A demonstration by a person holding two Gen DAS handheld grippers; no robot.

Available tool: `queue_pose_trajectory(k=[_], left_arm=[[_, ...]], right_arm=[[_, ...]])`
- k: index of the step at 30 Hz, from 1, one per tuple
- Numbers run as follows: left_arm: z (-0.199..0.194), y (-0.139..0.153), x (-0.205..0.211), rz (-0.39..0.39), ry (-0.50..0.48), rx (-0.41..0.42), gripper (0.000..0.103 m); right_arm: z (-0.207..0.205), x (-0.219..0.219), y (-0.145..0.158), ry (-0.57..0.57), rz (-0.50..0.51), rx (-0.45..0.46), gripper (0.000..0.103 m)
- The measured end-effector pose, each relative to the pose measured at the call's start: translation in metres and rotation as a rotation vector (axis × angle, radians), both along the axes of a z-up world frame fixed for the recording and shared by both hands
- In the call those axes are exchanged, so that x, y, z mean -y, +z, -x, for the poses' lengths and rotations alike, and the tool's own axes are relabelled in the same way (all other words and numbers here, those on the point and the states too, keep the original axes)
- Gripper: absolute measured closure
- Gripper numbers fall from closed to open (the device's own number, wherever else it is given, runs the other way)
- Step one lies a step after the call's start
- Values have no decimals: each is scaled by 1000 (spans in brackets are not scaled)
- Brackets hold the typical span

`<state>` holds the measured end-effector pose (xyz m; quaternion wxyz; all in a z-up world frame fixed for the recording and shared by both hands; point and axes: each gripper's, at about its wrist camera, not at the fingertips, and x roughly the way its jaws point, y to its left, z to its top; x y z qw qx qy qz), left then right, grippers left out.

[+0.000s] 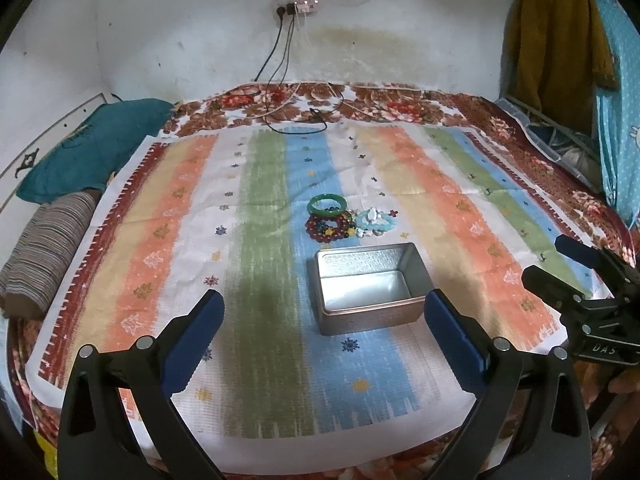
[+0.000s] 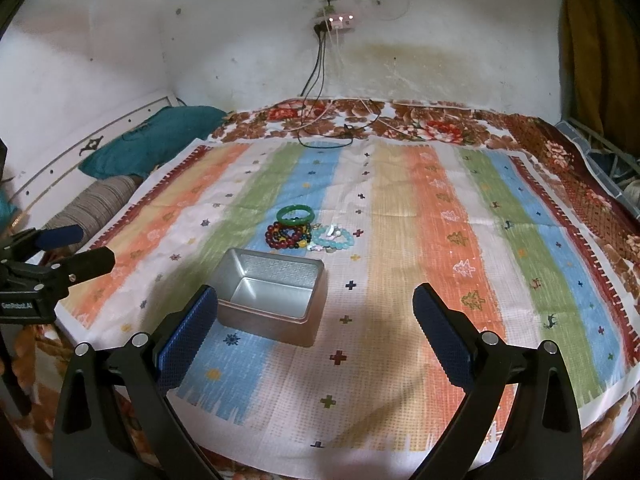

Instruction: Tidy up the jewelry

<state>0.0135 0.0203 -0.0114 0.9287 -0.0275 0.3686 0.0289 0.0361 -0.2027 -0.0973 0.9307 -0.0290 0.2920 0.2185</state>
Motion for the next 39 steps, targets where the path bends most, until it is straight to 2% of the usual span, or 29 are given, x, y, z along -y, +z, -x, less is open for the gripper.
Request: queue_pose_trajectory(k=[18,39], left_arm=[[-8,2,-2,-30,7,1,6],[-84,7,-4,-74,59,-38,6]], right_arm=[[-4,-2,0,2,6,-3,4],[-64,-27,10,1,72,-41,4]])
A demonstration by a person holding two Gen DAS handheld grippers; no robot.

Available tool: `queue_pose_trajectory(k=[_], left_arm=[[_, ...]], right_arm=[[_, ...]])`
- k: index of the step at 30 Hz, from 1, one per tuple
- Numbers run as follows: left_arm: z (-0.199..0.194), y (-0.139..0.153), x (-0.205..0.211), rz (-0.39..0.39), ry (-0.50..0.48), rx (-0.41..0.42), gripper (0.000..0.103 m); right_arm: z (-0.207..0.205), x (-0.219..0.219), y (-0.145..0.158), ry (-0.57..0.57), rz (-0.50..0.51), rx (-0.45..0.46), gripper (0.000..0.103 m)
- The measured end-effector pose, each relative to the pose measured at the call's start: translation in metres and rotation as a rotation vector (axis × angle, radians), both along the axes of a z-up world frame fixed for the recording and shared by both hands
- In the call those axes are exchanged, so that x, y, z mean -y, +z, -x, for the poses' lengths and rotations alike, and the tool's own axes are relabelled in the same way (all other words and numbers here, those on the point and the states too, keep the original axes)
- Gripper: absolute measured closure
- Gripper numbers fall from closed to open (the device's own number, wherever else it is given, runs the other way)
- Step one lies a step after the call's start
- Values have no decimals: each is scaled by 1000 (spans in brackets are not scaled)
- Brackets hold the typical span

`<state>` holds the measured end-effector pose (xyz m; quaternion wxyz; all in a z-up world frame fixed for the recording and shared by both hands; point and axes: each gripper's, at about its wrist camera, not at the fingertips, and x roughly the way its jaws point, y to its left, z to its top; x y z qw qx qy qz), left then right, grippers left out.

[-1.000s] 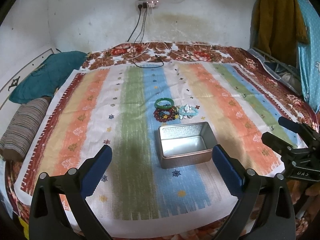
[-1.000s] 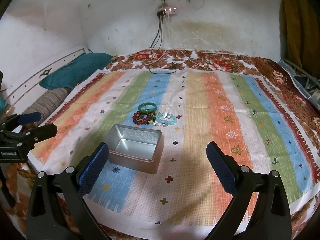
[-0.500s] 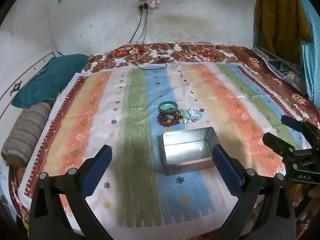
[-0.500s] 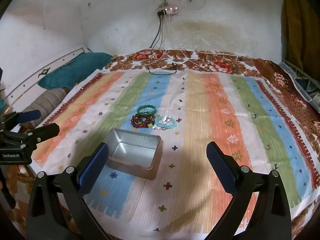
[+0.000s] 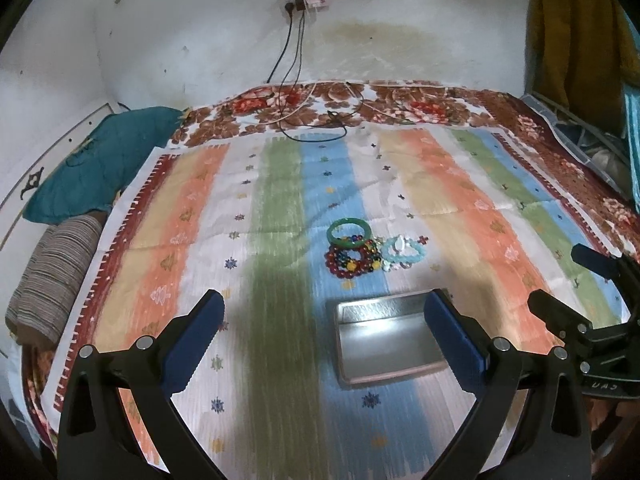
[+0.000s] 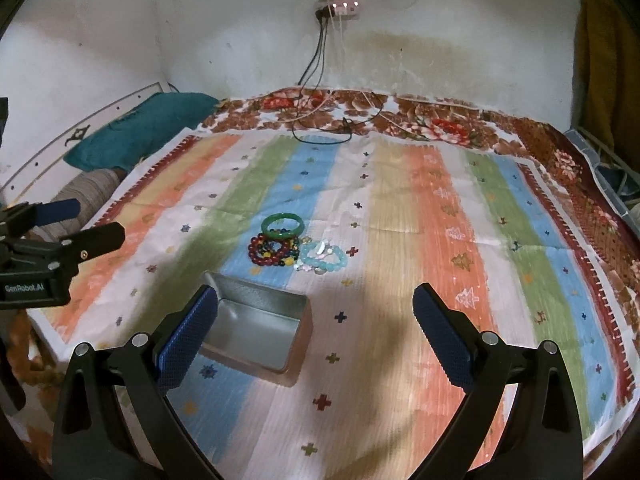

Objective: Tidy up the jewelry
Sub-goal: 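Move both tools forward toward the jewelry pile beside the silver tin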

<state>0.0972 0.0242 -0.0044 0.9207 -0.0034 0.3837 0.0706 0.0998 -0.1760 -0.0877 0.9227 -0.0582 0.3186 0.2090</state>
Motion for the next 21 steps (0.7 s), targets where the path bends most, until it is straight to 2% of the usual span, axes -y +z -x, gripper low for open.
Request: queue_pose_trajectory(k=[8,14,21], left_arm=[[-18,3,2,-20,16,20,6],[-41,-1,-1,2,32,5,6],[-69,-13,-6,-19,50,-15,6]], right_arm=[[-24,-5,0,-12,8,-19,4],[-45,-5,-2,-38,1,-44,4],[-66,-9,-8,-46,10,-74,4]])
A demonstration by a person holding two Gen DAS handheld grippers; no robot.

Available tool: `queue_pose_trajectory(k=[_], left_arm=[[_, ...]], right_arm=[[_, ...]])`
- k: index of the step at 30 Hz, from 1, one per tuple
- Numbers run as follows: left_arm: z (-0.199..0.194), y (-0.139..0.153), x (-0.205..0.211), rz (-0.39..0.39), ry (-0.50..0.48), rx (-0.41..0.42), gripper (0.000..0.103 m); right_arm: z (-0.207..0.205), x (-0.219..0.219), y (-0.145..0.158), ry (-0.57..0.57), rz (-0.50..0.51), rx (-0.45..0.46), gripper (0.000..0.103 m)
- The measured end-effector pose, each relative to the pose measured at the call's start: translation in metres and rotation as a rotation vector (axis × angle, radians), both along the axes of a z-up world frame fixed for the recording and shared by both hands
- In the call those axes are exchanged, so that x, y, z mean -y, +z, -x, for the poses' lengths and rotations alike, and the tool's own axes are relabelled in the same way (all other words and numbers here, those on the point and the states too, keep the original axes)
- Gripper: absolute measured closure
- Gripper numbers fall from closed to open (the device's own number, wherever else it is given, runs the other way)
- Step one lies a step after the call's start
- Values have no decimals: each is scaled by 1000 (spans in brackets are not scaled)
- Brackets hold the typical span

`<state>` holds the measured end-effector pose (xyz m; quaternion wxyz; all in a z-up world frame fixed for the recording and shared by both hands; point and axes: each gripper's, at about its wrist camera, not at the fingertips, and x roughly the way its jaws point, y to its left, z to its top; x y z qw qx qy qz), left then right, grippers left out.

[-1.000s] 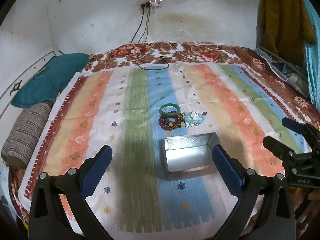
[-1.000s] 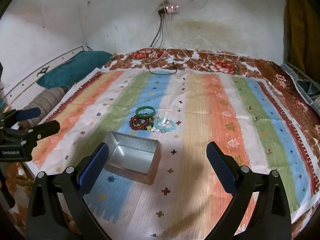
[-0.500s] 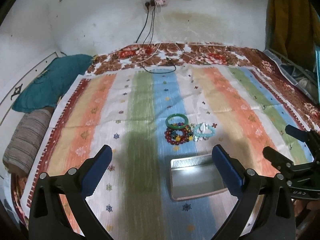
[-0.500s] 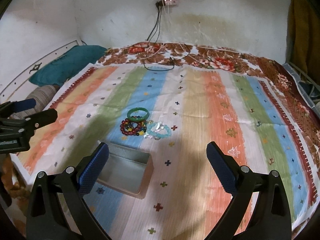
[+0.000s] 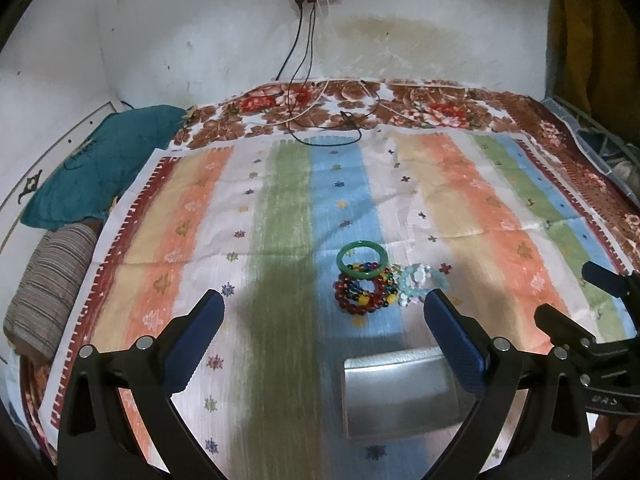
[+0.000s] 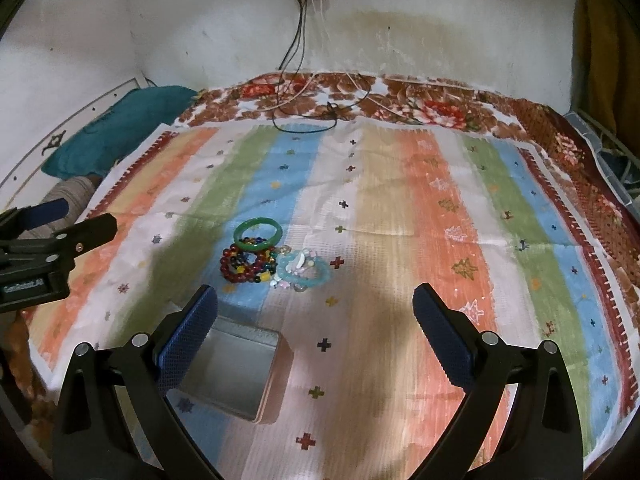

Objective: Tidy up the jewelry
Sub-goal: 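Move both tools forward toward the jewelry pile beside the silver tin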

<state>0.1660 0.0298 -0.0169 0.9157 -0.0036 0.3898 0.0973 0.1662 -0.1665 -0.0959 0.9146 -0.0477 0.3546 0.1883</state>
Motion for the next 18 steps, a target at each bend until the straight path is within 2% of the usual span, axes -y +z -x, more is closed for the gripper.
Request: queue_pose_trajectory(k=[18], left_arm=[[-55,-37,-14,0,21,-72,6]], right_arm=[[-51,-14,-30,2,27,-123,4]])
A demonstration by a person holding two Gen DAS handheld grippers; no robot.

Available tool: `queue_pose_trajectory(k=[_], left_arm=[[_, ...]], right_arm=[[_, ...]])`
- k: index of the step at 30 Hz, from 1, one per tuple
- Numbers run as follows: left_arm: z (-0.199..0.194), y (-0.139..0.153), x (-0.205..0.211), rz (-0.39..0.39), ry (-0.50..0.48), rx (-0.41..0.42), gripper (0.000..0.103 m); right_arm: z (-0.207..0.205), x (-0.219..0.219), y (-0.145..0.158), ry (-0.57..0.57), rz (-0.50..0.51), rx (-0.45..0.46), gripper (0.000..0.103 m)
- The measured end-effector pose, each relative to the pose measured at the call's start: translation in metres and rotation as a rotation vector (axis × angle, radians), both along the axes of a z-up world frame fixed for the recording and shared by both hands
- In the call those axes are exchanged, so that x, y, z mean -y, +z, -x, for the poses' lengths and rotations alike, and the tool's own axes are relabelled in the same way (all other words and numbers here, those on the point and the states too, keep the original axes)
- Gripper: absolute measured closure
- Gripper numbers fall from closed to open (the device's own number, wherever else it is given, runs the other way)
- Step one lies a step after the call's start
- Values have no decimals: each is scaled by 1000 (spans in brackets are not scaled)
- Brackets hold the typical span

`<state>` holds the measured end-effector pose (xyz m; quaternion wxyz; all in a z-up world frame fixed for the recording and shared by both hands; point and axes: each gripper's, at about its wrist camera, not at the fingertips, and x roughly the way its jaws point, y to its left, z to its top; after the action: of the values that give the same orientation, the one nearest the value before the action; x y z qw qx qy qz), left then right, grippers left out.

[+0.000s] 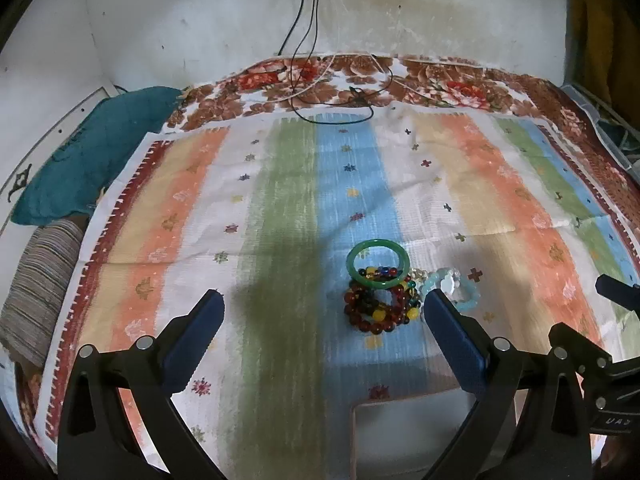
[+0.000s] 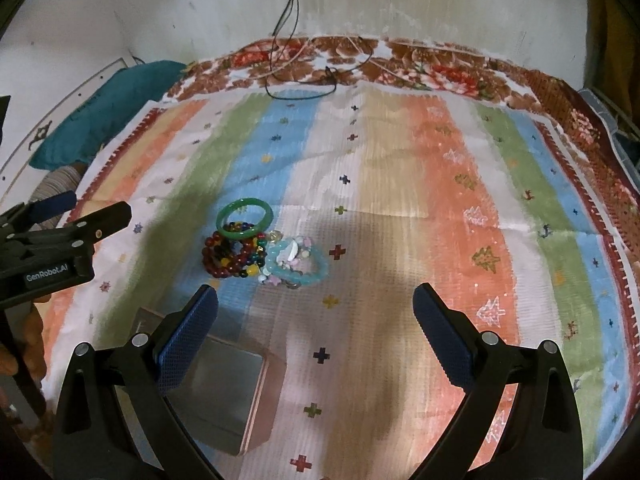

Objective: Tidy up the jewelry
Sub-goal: 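Move both tools forward toward the jewelry pile beside the silver tin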

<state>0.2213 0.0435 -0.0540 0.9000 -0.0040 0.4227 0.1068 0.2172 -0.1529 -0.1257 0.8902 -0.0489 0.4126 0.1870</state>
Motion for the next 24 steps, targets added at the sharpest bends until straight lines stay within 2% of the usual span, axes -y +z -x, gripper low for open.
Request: queue_pose_trajectory(k=[14,19,24], left_arm=[[-35,-21,-7,-32,-4,-44,6],[-48,-34,-13,22,-2,-81,6],[-59,-44,-13,-5,-8,-101,6]], right_arm=[[-34,-3,-28,-41,29,-109,4],[-44,-3,-37,-52,38,-138,4],[-55,-6,-45,-59,66,-151,4]])
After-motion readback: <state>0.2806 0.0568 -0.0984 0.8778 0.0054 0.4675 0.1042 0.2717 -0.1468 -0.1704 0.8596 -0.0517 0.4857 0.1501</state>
